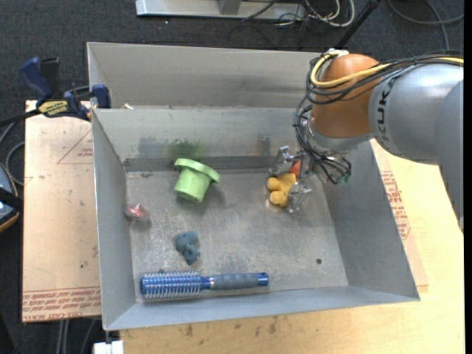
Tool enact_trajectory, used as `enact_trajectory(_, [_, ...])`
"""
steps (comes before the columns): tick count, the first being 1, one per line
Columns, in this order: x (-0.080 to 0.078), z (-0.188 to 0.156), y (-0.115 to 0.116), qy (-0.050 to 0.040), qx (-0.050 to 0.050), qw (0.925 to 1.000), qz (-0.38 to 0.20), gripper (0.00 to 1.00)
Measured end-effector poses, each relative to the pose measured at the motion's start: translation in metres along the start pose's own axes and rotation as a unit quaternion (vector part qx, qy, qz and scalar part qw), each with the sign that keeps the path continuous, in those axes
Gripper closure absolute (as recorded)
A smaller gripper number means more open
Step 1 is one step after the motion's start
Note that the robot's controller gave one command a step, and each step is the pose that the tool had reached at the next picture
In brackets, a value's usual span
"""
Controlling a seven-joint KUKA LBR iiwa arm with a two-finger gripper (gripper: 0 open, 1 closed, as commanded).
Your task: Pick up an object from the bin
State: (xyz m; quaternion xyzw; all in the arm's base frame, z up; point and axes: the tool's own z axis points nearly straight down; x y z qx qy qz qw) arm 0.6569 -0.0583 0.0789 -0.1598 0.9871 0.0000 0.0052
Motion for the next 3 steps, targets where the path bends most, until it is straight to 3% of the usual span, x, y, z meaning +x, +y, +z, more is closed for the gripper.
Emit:
enact_trajectory(1, [-0.001,-0.009,0.000,0.0025,-0.001,1.0000,0.000,1.00])
enact_trajectory(3, [-0.007,-0.120,0.000,-0.0005,0.001,1.0000,0.001,1.00])
